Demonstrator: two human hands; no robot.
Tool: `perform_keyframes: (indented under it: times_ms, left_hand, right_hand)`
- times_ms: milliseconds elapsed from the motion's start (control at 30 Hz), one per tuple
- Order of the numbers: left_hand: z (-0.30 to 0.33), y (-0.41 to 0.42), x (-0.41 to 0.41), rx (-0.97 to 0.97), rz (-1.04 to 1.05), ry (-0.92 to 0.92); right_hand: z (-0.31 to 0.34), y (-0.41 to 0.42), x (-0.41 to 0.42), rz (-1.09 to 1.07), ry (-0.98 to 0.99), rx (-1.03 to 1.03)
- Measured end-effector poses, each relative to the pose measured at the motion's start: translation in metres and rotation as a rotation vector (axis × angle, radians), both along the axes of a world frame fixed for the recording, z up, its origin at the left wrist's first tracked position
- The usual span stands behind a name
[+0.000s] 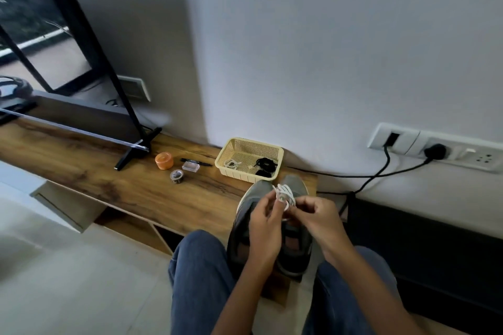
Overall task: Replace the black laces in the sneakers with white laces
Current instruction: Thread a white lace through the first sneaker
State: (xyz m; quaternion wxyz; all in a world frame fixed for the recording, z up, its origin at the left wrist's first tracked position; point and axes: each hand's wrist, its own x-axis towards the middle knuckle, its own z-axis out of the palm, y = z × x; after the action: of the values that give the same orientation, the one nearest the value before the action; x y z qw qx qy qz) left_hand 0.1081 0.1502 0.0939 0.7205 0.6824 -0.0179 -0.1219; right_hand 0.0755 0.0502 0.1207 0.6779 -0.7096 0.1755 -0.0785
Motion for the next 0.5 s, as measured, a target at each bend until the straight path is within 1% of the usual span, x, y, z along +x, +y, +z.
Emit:
perform_keyframes:
  times_ms: [67, 167, 333, 400, 500]
  left_hand:
    - [0.007, 0.001, -0.004, 0.029, 0.012, -0.031]
    - [0.015, 0.004, -0.012, 0.031, 0.037, -0.031]
    - [0.023, 0.009, -0.017, -0.049, 0.046, -0.012]
    - [0.027, 0.011, -0.016, -0.084, 0.021, -0.012]
    - [0.031, 0.015, -0.016, -0.14, -0.016, 0.043]
  right_hand:
    - [0.003, 0.002, -0.01, -0.01, -0.001, 0.023]
    - [0.007, 0.001, -0.024, 0.0, -0.004, 0.055]
    - [0.016, -0.011, -0.034, 0.0, -0.003, 0.127]
    - [0.02, -0.016, -0.035, -0.026, -0.022, 0.125]
    - [0.025, -0.023, -0.035, -0.09, -0.043, 0.128]
